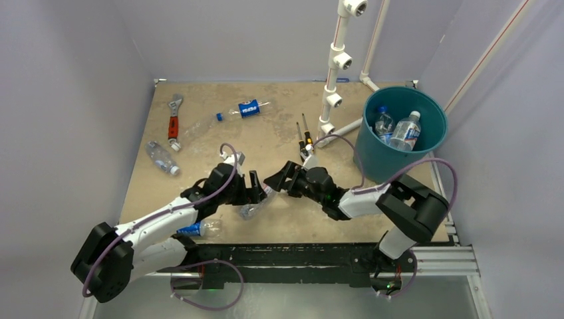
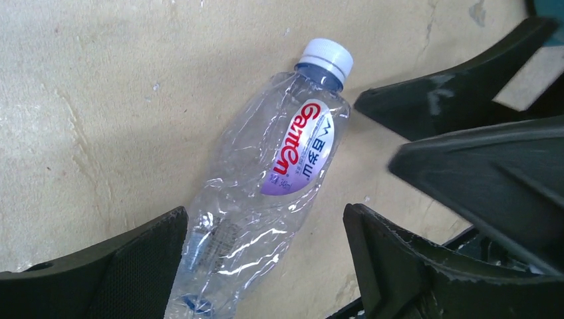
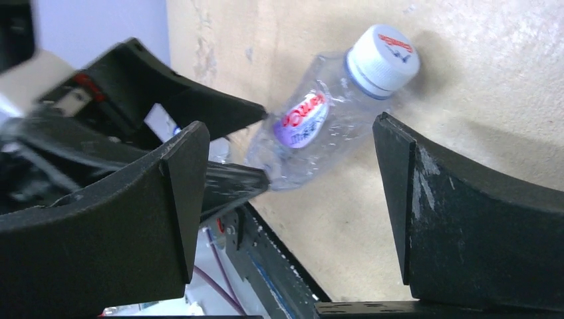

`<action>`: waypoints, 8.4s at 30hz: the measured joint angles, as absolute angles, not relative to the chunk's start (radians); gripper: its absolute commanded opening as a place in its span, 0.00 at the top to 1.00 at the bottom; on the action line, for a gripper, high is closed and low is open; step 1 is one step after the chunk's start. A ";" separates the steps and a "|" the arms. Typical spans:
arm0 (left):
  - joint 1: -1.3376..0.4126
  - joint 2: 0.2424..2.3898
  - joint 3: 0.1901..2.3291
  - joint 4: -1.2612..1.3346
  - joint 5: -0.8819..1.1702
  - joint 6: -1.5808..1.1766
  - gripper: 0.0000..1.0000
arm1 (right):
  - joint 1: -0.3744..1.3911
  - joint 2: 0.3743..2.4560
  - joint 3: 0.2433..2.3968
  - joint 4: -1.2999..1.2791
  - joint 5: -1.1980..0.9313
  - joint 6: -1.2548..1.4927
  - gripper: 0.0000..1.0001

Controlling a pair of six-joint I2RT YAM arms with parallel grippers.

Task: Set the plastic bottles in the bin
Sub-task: Pick up the plastic bottle at the center of the board, then place the plastic bottle in the trash bin.

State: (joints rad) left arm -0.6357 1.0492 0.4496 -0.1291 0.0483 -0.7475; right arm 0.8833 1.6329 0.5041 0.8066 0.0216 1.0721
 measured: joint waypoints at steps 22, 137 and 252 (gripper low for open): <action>-0.845 1.315 0.603 -0.251 -0.181 -0.677 0.50 | 1.003 0.985 0.435 0.543 0.144 0.906 0.06; -0.996 0.604 0.558 0.408 0.423 -0.358 0.72 | 1.008 0.683 0.891 0.340 -0.187 0.334 0.10; -0.997 0.720 0.740 -0.290 -0.501 -0.437 0.08 | 0.268 1.101 1.181 0.023 0.805 0.071 1.00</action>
